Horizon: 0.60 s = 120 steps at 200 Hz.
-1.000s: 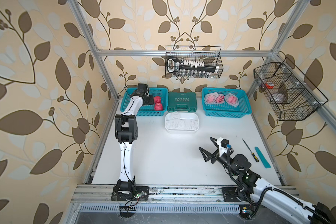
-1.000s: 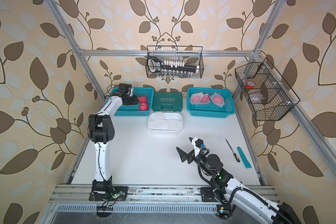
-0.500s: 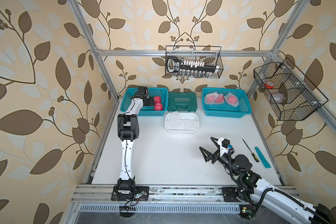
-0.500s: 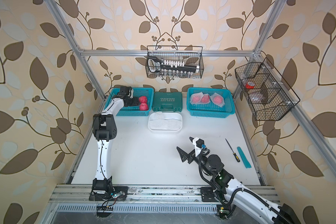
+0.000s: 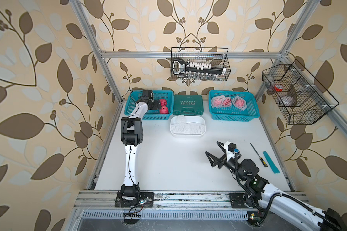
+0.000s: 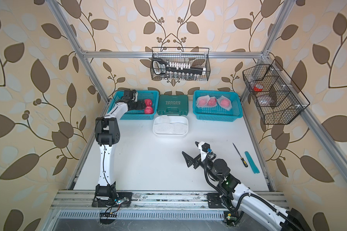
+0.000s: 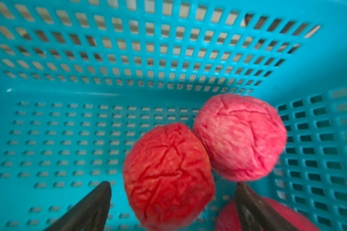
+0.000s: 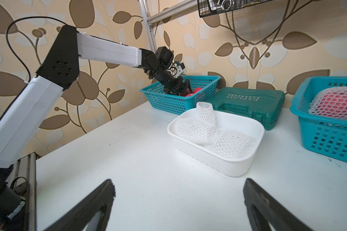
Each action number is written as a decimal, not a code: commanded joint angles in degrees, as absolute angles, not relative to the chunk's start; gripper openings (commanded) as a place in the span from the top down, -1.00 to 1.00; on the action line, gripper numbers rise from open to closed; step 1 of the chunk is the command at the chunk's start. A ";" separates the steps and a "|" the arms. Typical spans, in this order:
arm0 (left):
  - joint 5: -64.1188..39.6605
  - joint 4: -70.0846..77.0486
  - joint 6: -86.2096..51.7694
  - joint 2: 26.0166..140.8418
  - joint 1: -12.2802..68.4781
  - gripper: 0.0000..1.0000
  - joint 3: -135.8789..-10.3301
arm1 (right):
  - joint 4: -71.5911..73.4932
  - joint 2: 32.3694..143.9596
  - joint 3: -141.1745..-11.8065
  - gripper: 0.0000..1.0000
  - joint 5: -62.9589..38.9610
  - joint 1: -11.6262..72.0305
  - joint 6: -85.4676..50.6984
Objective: Remove foam nets from apples
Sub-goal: Place the apple in the basket.
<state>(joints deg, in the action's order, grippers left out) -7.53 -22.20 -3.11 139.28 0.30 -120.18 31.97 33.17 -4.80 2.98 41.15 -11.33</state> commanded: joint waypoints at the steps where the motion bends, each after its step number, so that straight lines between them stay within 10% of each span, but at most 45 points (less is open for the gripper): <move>1: -8.46 -17.11 -3.20 128.10 0.03 -0.97 -115.68 | 33.32 32.78 -3.96 -0.99 2.89 41.40 -12.04; 120: -7.95 1.91 -12.33 87.10 11.48 -0.96 -65.59 | 18.59 44.82 -18.32 -0.99 20.02 33.30 -24.36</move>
<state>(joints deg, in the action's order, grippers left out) -10.55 -2.87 -11.07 95.81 4.21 -73.10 23.79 41.01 -10.76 15.70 38.70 -18.61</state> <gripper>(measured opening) 0.969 0.995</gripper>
